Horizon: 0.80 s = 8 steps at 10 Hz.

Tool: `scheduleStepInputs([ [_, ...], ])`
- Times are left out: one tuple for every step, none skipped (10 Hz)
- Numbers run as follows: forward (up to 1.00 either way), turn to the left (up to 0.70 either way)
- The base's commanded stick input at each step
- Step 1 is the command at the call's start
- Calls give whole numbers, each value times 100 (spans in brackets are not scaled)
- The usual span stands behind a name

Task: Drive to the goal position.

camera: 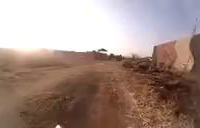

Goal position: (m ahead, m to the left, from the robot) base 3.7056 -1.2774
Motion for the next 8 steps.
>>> scheduleStepInputs([
  [70, 0],
  [70, 0],
  [70, 0],
  [70, 0],
  [69, 0],
  [68, 0],
  [61, 0],
  [61, 0],
])
